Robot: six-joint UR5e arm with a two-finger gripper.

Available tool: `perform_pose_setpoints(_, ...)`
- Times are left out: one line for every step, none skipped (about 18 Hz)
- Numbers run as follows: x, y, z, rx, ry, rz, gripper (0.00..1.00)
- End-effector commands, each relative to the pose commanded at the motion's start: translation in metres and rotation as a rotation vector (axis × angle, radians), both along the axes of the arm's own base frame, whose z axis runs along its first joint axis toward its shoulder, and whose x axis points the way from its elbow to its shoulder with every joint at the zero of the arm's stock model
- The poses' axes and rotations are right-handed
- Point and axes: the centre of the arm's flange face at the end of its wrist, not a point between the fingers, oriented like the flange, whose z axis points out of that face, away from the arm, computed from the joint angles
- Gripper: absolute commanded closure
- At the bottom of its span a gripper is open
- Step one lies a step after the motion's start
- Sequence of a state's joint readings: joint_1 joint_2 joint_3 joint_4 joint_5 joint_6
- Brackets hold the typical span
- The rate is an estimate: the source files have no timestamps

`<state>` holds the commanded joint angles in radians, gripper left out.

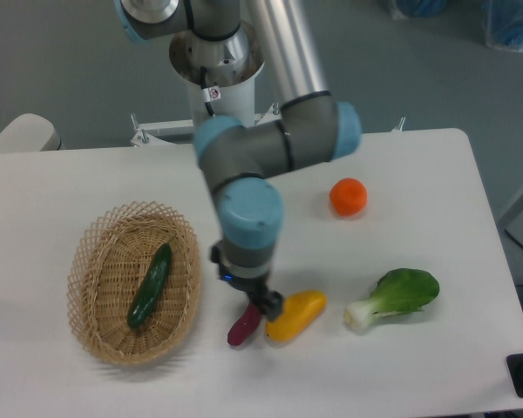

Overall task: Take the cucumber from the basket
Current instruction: 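Move the gripper over the wicker basket toward the green cucumber, then lower the gripper onto the cucumber and close it around it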

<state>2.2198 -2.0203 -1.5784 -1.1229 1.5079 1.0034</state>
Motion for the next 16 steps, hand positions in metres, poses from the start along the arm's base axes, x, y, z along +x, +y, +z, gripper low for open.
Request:
perform_pose_setpoints(0.008,0.003,-0.001,-0.003,-0.002,0.011,0.00)
perform_pose_setpoints(0.013,0.005,-0.002,-0.005,-0.003,0.023,0.00)
perform_pose_setpoints(0.019,0.008,-0.005,-0.010,-0.006,0.035,0.00)
perform_pose_setpoints(0.025,0.011,-0.007,-0.014,-0.009,0.047,0.00)
perform_pose_setpoints(0.029,0.013,-0.009,-0.018,-0.011,0.063,0.00)
perform_pose_setpoints(0.034,0.016,-0.011,-0.019,-0.011,0.075,0.00)
perform_pose_setpoints(0.037,0.018,-0.011,-0.010,-0.005,0.087,0.00)
perform_pose_setpoints(0.040,0.020,-0.012,-0.003,-0.003,0.105,0.00)
perform_pose_setpoints(0.047,0.023,-0.016,-0.002,-0.002,0.124,0.00)
perform_pose_setpoints(0.054,0.025,-0.019,-0.002,-0.002,0.148,0.00)
perform_pose_setpoints(0.063,0.025,-0.025,-0.010,-0.005,0.160,0.00)
perform_pose_setpoints(0.071,0.026,-0.028,-0.006,-0.003,0.161,0.00)
perform_pose_setpoints(0.077,0.029,-0.027,0.002,0.001,0.158,0.00)
perform_pose_setpoints(0.083,0.030,-0.030,-0.002,-0.001,0.162,0.00)
perform_pose_setpoints(0.089,0.032,-0.034,-0.008,-0.004,0.173,0.00)
perform_pose_setpoints(0.096,0.034,-0.039,-0.016,-0.007,0.176,0.00)
